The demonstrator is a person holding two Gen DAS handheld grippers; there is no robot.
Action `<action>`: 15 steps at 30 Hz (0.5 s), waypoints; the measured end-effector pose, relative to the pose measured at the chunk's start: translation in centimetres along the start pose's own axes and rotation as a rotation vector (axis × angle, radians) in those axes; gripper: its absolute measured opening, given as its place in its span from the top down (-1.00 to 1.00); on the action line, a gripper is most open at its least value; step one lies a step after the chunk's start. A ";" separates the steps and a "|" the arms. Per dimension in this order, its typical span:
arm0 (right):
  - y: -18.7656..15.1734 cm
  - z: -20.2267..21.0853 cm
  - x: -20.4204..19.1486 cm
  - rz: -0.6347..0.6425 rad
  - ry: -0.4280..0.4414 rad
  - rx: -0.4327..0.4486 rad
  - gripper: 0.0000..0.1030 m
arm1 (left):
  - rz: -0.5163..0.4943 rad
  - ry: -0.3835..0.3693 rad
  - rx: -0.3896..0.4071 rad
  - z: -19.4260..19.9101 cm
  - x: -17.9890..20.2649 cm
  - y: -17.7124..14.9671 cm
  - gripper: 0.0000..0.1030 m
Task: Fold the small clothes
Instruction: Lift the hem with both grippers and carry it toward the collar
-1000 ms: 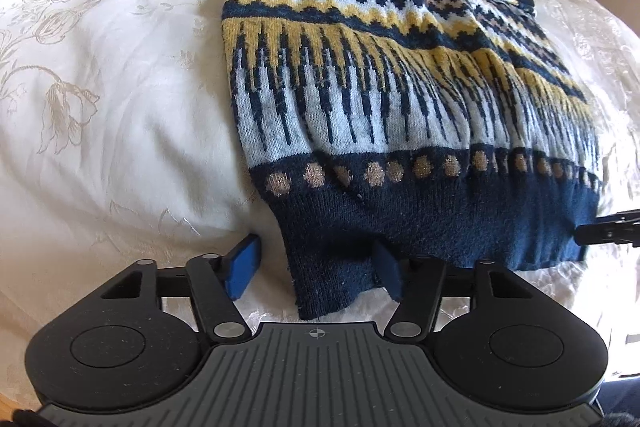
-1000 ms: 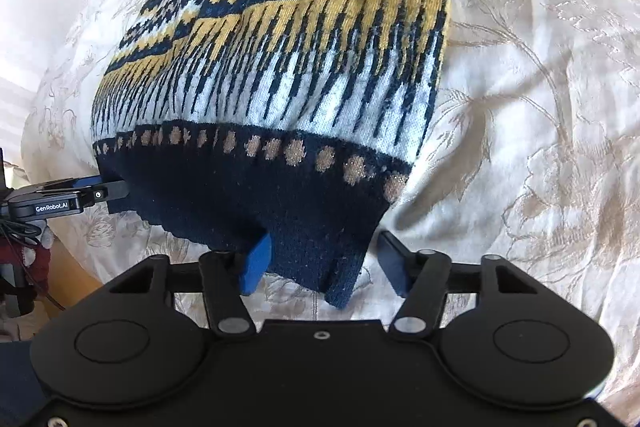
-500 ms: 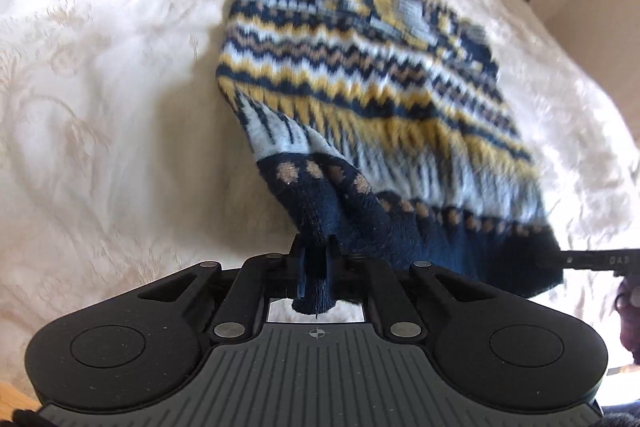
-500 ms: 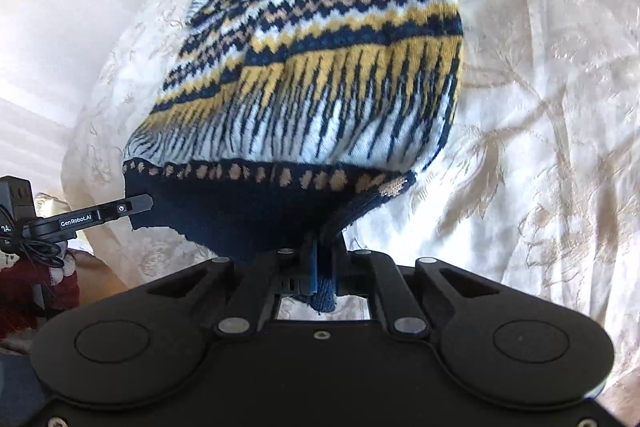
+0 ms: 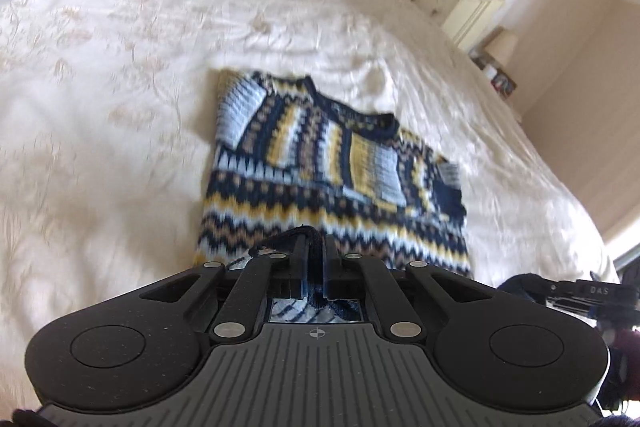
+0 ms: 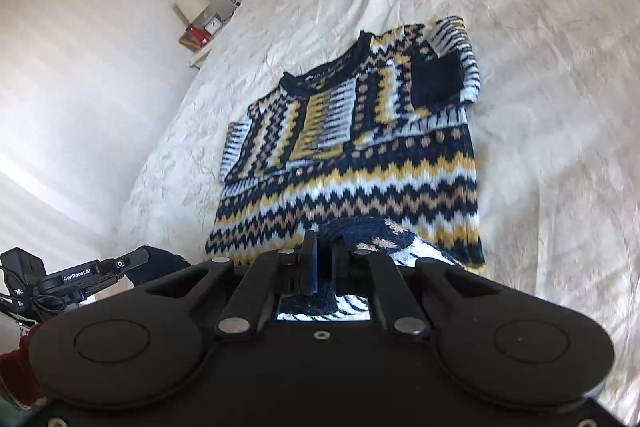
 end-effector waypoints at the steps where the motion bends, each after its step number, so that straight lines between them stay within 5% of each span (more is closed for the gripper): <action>1: 0.8 -0.2 -0.1 -0.003 0.001 0.015 0.76 | -0.004 -0.001 0.014 -0.3 0.1 0.9 0.89; 15: 11.6 -6.1 0.1 0.009 -0.059 0.114 0.76 | -0.054 -0.019 0.110 -6.8 0.6 10.9 0.89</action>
Point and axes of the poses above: each gripper's, at about its wrist camera, not at the fingertips, and z roughly against the way its jaws point, x to its right, y to its top, the point moved 7 cm from there along -z, roughly the way its jaws point, and after that the axes turned 1 degree about y, right-handed, at the moved point
